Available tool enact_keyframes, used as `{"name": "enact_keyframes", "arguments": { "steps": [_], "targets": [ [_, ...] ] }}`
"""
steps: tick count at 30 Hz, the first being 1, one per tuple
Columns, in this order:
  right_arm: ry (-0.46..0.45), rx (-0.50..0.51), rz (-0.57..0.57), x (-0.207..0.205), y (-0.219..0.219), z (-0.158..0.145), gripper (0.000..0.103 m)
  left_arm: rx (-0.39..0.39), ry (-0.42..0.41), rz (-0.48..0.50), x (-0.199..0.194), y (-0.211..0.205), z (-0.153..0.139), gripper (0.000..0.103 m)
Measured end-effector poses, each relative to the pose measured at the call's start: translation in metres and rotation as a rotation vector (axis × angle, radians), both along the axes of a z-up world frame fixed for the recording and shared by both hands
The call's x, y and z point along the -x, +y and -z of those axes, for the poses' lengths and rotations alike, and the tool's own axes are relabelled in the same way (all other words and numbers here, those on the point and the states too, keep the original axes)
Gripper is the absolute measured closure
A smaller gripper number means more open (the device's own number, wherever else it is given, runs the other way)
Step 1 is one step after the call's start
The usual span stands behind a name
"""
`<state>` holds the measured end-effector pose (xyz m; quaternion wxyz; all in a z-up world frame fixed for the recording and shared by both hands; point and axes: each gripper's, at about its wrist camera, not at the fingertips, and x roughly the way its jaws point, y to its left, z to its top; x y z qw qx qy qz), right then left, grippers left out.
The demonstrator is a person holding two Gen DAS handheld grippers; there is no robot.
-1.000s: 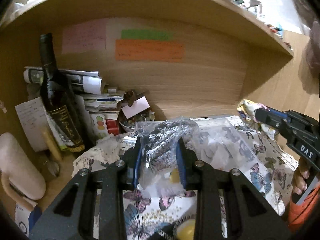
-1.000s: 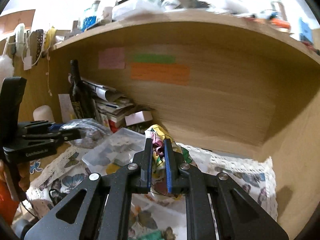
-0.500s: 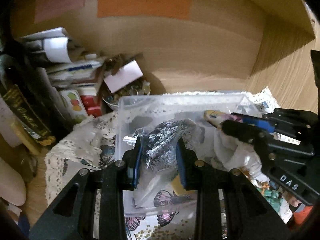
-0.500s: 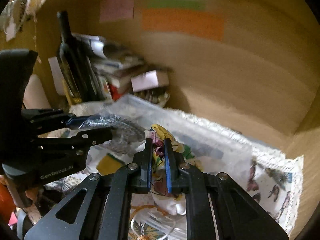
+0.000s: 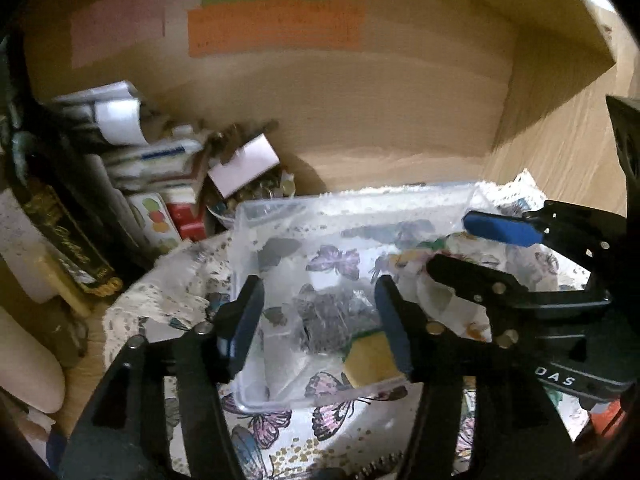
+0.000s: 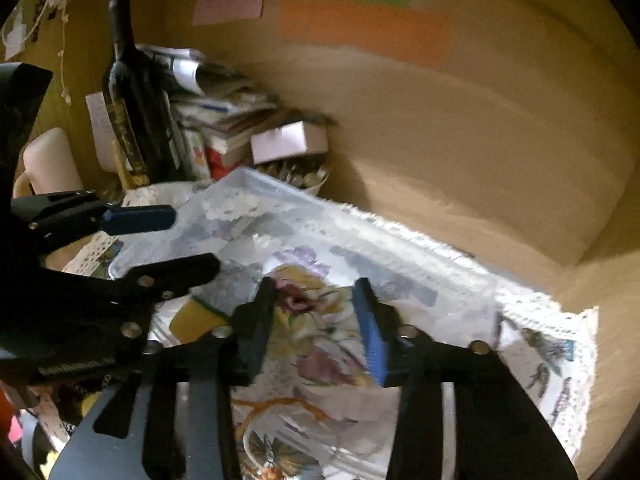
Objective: Organize soft objects
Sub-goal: 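Drop yellow ball from left tool while right tool drops green cloth into box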
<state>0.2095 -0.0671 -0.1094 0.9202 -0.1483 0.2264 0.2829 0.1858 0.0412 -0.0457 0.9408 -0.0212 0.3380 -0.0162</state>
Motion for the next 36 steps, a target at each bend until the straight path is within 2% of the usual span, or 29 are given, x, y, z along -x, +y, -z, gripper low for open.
{"name": "enact_keyframes", "arguments": {
  "steps": [4,5,7,10,13,16,21,27,31,33,34,35,36],
  "targets": [
    [-0.073,-0.028,0.024,0.019,-0.014,-0.012,0.040,0.001,-0.068,-0.017,0.021,0.002,-0.018,0.022],
    [-0.085,-0.036,0.026,0.021,-0.017,-0.014,0.039,-0.002,-0.091,-0.023,0.028,0.002,-0.024,0.019],
    [-0.118,-0.062,0.031,0.032,-0.028,-0.020,0.033,-0.006,-0.126,-0.030,0.042,0.001,-0.032,0.008],
    [-0.160,-0.102,0.037,0.050,-0.046,-0.027,0.023,-0.004,-0.178,-0.043,0.064,0.001,-0.041,0.001],
    [-0.200,-0.125,0.048,0.066,-0.059,-0.027,0.020,-0.017,-0.198,-0.041,0.084,-0.001,-0.042,0.000],
    [-0.210,-0.150,0.060,0.081,-0.072,-0.022,0.018,-0.019,-0.185,-0.036,0.097,-0.003,-0.035,0.000],
    [-0.179,-0.161,0.064,0.095,-0.083,0.000,0.018,0.016,-0.102,-0.033,0.110,-0.004,-0.005,0.000],
    [-0.045,-0.136,0.066,0.097,-0.081,0.047,0.018,0.037,0.018,-0.012,0.111,-0.013,0.040,0.000],
    [0.076,-0.129,0.055,0.093,-0.080,0.078,0.018,0.028,0.055,0.010,0.112,-0.023,0.059,0.000],
    [0.114,-0.111,0.062,0.089,-0.078,0.091,0.020,0.013,0.054,0.020,0.113,-0.029,0.063,0.001],
    [0.120,-0.099,0.070,0.089,-0.078,0.096,0.022,0.007,0.049,0.021,0.113,-0.030,0.063,0.005],
    [0.122,-0.093,0.075,0.088,-0.078,0.100,0.027,-0.007,0.043,0.025,0.114,-0.034,0.064,0.009],
    [0.127,-0.091,0.075,0.087,-0.079,0.102,0.039,-0.018,0.049,0.034,0.114,-0.036,0.065,0.020]
  ]
}}
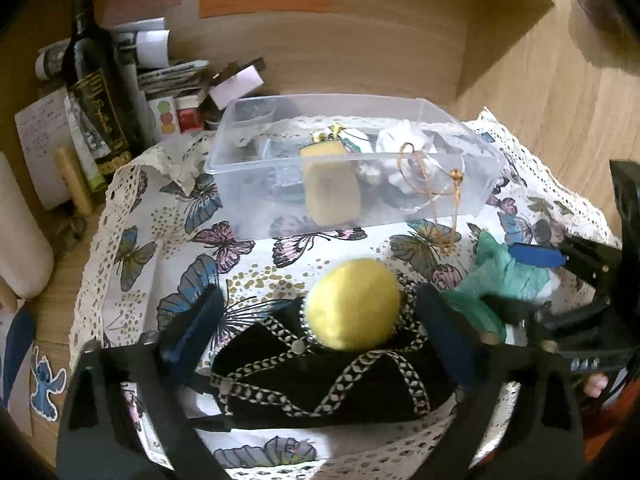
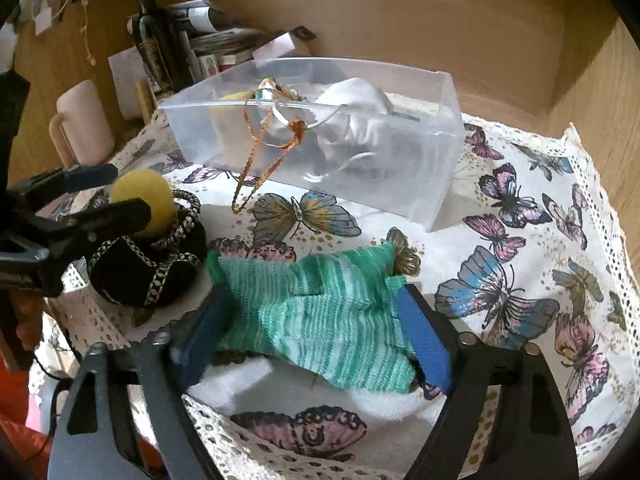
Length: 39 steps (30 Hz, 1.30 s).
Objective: Organize soft objects
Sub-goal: 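Drop yellow ball from left tool while right tool drops green cloth into box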
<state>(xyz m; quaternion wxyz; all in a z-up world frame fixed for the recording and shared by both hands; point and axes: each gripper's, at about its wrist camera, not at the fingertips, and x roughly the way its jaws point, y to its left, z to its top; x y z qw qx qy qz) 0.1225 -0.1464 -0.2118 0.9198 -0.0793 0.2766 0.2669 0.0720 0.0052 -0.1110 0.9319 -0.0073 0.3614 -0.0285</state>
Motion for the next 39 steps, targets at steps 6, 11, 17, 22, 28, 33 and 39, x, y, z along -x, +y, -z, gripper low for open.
{"name": "enact_keyframes", "arguments": {
  "steps": [6,11,17,22,28,33,39],
  "targets": [
    [-0.002,0.002,0.006,0.000,-0.012,0.001,0.080,0.029,0.031,0.038,-0.005,0.000,0.003,0.059],
    [-0.024,-0.020,0.026,0.006,-0.024,-0.007,0.085,0.030,-0.013,0.020,0.000,0.006,-0.010,0.059],
    [-0.097,-0.065,0.129,0.014,-0.053,-0.029,0.085,0.022,-0.096,-0.022,0.004,0.018,-0.039,0.059],
    [-0.186,-0.106,0.219,0.019,-0.078,-0.053,0.085,0.032,-0.152,-0.045,-0.004,0.030,-0.062,0.059],
    [-0.296,-0.128,0.241,0.016,-0.084,-0.093,0.085,0.045,-0.197,-0.073,-0.023,0.045,-0.086,0.059],
    [-0.375,-0.142,0.203,0.008,-0.072,-0.123,0.085,0.038,-0.198,-0.086,-0.048,0.052,-0.094,0.059],
    [-0.419,-0.145,0.139,-0.014,-0.043,-0.153,0.085,0.038,-0.138,-0.068,-0.084,0.052,-0.083,0.059]
  ]
}}
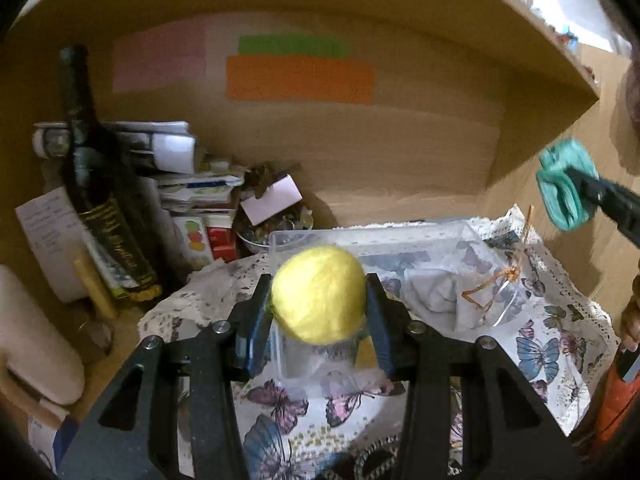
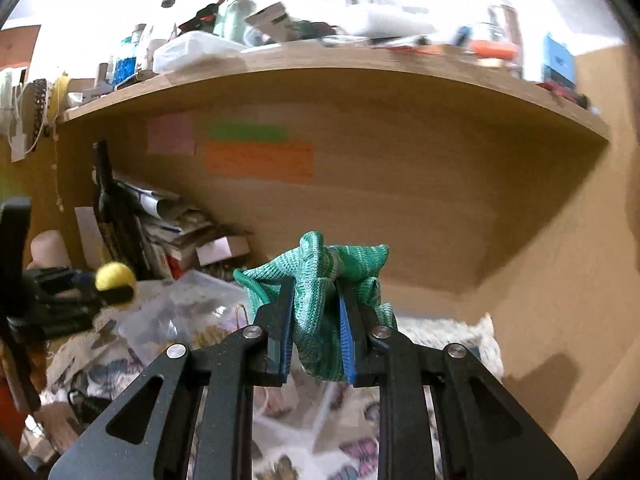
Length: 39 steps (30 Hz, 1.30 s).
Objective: Organize soft objects
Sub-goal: 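Drop yellow ball from left tool while right tool drops green cloth into box, then drop black chain bag from left tool while right tool drops bracelet into box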
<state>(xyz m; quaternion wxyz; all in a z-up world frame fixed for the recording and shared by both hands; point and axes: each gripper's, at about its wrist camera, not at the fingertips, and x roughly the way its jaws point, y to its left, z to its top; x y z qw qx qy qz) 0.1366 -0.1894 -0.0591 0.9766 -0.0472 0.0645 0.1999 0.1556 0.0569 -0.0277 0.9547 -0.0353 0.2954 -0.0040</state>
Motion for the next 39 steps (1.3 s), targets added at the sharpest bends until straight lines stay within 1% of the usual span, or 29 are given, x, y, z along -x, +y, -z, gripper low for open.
{"name": "enact_keyframes", "arguments": {
  "steps": [3,6,10,13,17,20,21,22,23,25,26,28,29,31,33,34,36,39],
  "targets": [
    [0.002,0.017,-0.019,-0.015,0.018,-0.005,0.085,-0.005,0.036,0.007,-0.018,-0.002,0.010,0.059],
    [0.030,0.034,-0.039,-0.035,0.034,-0.005,0.085,0.004,0.081,0.024,-0.035,-0.003,0.022,0.059],
    [0.082,0.073,-0.038,-0.066,0.049,0.003,0.085,-0.001,0.119,0.036,-0.050,-0.005,0.034,0.059],
    [0.163,0.118,-0.043,-0.094,0.056,0.017,0.085,0.003,0.145,0.049,-0.059,-0.006,0.042,0.059],
    [0.272,0.177,-0.044,-0.125,0.064,0.042,0.085,0.003,0.167,0.057,-0.065,-0.008,0.049,0.059],
    [0.320,0.219,-0.034,-0.137,0.069,0.056,0.084,0.006,0.177,0.061,-0.065,-0.009,0.050,0.052],
    [0.329,0.229,-0.031,-0.139,0.070,0.059,0.083,0.008,0.175,0.061,-0.063,-0.010,0.048,0.046],
    [0.337,0.239,-0.028,-0.140,0.072,0.061,0.078,0.006,0.171,0.059,-0.062,-0.010,0.047,0.040],
    [0.340,0.246,-0.026,-0.140,0.072,0.062,0.076,0.001,0.162,0.055,-0.061,-0.010,0.045,0.038],
    [0.338,0.253,-0.019,-0.138,0.072,0.063,0.067,-0.017,0.138,0.048,-0.054,-0.012,0.038,0.031],
    [0.335,0.251,-0.017,-0.137,0.073,0.061,0.064,-0.022,0.124,0.048,-0.049,-0.013,0.034,0.029],
    [0.322,0.244,-0.012,-0.131,0.070,0.057,0.053,-0.029,0.098,0.048,-0.038,-0.014,0.025,0.020],
    [0.309,0.239,-0.003,-0.127,0.068,0.054,0.051,-0.034,0.083,0.044,-0.032,-0.015,0.021,0.018],
    [0.266,0.226,0.009,-0.116,0.063,0.046,0.044,-0.051,0.057,0.032,-0.020,-0.016,0.012,0.006],
    [0.223,0.214,0.015,-0.104,0.059,0.039,0.038,-0.067,0.024,0.019,-0.005,-0.017,0.003,0.001],
    [0.195,0.204,0.018,-0.094,0.055,0.034,0.036,-0.073,0.010,0.015,0.001,-0.018,0.000,0.001],
    [0.157,0.187,0.011,-0.078,0.049,0.027,0.036,-0.087,-0.013,0.012,0.015,-0.018,-0.004,0.000],
    [0.119,0.165,-0.016,-0.054,0.044,0.022,0.036,-0.103,-0.027,0.003,0.037,-0.019,-0.004,0.000]
  ]
}}
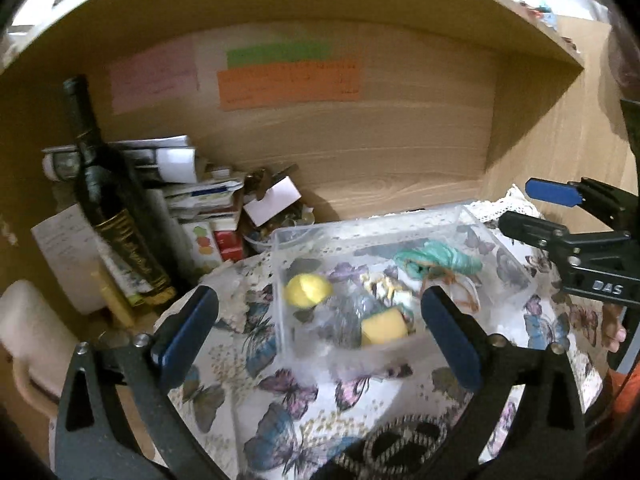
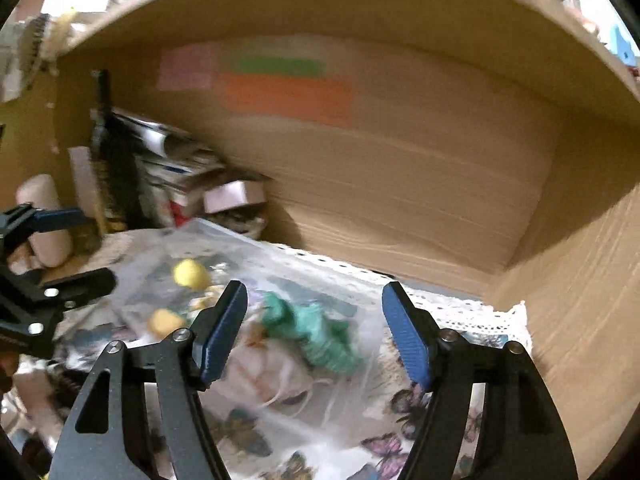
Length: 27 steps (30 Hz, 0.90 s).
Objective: Organize soft objects
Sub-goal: 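Drop black chain bag from left tool while right tool drops bracelet into box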
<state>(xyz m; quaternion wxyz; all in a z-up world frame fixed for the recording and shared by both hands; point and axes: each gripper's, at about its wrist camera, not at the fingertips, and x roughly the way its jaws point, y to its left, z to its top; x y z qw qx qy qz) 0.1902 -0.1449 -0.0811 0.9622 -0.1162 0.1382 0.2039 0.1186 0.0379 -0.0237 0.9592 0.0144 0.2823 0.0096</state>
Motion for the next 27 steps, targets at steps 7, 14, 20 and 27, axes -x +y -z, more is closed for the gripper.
{"name": "enact_keyframes", "arguments": {
  "steps": [7,14,20,27],
  "targets": [
    [0.023,-0.015,-0.127,0.040,0.012,0.019,0.036,0.002,0.041,-0.031,0.030,0.009,0.024,0.000],
    [0.191,0.043,-0.247,0.044,0.048,0.071,0.058,0.013,0.123,-0.050,0.053,0.017,0.058,0.000],
    [0.330,0.103,-0.296,0.037,0.071,0.106,0.078,0.017,0.175,-0.040,0.064,0.015,0.083,0.000],
    [0.385,0.102,-0.353,0.033,0.077,0.112,0.094,0.046,0.201,-0.021,0.067,0.014,0.097,0.000]
  ]
}}
